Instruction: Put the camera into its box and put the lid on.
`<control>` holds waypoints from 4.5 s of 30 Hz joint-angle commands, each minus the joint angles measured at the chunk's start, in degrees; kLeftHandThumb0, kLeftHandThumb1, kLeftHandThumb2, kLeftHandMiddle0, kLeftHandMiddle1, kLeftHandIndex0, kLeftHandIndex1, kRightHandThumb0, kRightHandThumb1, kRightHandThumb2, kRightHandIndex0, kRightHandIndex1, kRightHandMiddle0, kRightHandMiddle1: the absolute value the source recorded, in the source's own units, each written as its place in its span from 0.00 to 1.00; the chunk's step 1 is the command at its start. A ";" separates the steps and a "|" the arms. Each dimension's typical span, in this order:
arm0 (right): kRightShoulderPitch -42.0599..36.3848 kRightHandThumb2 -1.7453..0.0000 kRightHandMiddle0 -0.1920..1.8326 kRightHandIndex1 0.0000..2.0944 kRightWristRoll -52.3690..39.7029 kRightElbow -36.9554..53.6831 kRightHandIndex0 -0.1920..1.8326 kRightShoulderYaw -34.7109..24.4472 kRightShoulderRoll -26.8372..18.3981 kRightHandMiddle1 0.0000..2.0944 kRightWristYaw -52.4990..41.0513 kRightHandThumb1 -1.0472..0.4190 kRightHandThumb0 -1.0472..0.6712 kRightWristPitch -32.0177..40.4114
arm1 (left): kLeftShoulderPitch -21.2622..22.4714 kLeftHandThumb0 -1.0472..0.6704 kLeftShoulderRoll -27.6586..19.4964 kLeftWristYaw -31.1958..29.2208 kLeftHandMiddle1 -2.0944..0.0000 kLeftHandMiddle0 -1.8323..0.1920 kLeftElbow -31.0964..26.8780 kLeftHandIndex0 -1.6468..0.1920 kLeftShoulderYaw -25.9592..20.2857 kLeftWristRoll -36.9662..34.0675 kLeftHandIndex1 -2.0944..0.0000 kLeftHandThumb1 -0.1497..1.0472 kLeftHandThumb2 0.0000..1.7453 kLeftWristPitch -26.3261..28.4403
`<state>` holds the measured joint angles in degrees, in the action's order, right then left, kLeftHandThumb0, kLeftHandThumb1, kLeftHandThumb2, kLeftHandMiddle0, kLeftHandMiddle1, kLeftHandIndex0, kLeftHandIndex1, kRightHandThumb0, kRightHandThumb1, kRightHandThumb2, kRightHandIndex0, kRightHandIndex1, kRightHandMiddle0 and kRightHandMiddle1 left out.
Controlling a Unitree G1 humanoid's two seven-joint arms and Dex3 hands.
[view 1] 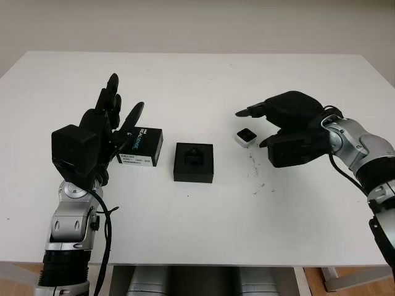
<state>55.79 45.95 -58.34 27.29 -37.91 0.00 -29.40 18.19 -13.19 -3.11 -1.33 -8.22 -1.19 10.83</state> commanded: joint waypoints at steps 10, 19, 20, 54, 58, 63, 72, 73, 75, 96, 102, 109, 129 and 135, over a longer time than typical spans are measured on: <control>2.93 0.97 0.34 0.03 1.78 -3.40 0.30 2.96 1.44 0.04 2.22 0.13 0.39 0.64 | -0.11 0.21 -0.23 0.18 0.98 0.92 -1.54 0.92 -0.38 0.15 0.98 1.00 0.14 0.13; 3.05 0.97 0.36 0.03 1.28 -5.09 0.31 3.08 2.14 0.04 2.81 0.13 0.41 -0.23 | -0.37 0.20 -0.10 0.73 0.97 0.91 -1.93 0.91 -0.37 0.34 0.97 1.00 0.14 0.55; 3.03 0.97 0.36 0.03 1.26 -5.17 0.31 3.08 2.17 0.04 2.86 0.13 0.41 -0.33 | -0.39 0.20 -0.09 0.78 0.97 0.91 -1.95 0.91 -0.34 0.37 0.97 1.00 0.14 0.58; 2.54 0.97 0.43 0.03 0.03 -8.64 0.33 3.98 4.75 0.05 3.70 0.12 0.44 -0.12 | -1.02 0.18 -0.91 -0.04 0.98 0.92 -3.31 0.92 0.08 2.96 0.98 1.00 0.16 0.69; 2.57 0.97 0.44 0.03 0.43 -9.01 0.34 4.56 4.62 0.05 4.55 0.11 0.44 0.13 | -1.30 0.18 -1.23 0.48 0.97 0.91 -3.65 0.91 0.46 4.14 0.97 1.00 0.16 0.86; 2.65 0.97 0.44 0.03 1.25 -9.44 0.34 5.25 4.55 0.05 5.01 0.11 0.44 2.30 | -1.45 0.18 -1.20 0.23 0.97 0.91 -3.24 0.90 0.27 4.36 0.97 1.00 0.16 0.36; 2.36 0.97 0.45 0.02 1.13 -9.46 0.33 5.43 4.27 0.05 4.61 0.11 0.44 3.90 | -1.72 0.18 -1.48 -0.15 0.97 0.91 -3.01 0.90 0.36 4.39 0.97 1.00 0.16 -0.02; 2.38 0.97 0.46 0.03 1.25 -9.40 0.33 5.52 4.17 0.05 4.70 0.11 0.44 3.86 | -1.72 0.18 -1.41 -0.17 0.97 0.91 -3.04 0.90 0.28 4.18 0.97 1.00 0.16 0.05; 2.36 0.97 0.46 0.03 1.30 -9.34 0.33 5.53 3.99 0.05 4.92 0.11 0.44 3.82 | -1.72 0.18 -1.30 -0.20 0.97 0.91 -3.16 0.90 0.16 3.80 0.97 1.00 0.15 0.30; 1.25 0.96 0.52 0.02 -4.10 -9.37 0.34 2.62 4.55 0.09 1.05 0.07 0.45 4.70 | -0.84 0.18 -1.66 -0.17 0.97 0.91 -2.70 0.90 1.05 4.49 0.97 1.00 0.17 0.62; 0.97 0.97 0.51 0.02 -5.00 -9.33 0.33 1.81 4.50 0.13 0.13 0.06 0.44 4.98 | -0.79 0.18 -1.73 -0.23 0.97 0.91 -2.73 0.91 1.03 4.33 0.97 1.00 0.17 0.66; -0.05 0.97 0.32 0.02 -7.72 -9.23 0.31 -0.09 4.83 0.48 -1.30 0.06 0.45 5.35 | -0.44 0.17 -1.83 -0.04 0.97 0.90 -2.49 0.90 1.35 4.87 0.97 1.00 0.17 0.69; -3.98 0.97 0.27 0.02 -18.36 -9.83 0.30 -8.78 7.32 0.67 -0.91 0.10 0.46 5.54 | -0.80 0.18 -1.58 0.15 0.97 0.90 -2.57 0.89 1.58 5.92 0.97 1.00 0.16 0.99; -4.79 0.97 0.26 0.02 -21.85 -8.61 0.29 -11.80 8.25 0.66 -2.12 0.08 0.47 6.86 | -0.93 0.18 -1.40 0.19 0.97 0.90 -2.82 0.90 1.54 5.79 0.97 1.00 0.15 1.38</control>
<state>51.29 24.92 -68.00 16.60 -30.18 -1.94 -22.96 16.98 -14.55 -3.07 -3.58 -6.90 4.52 12.04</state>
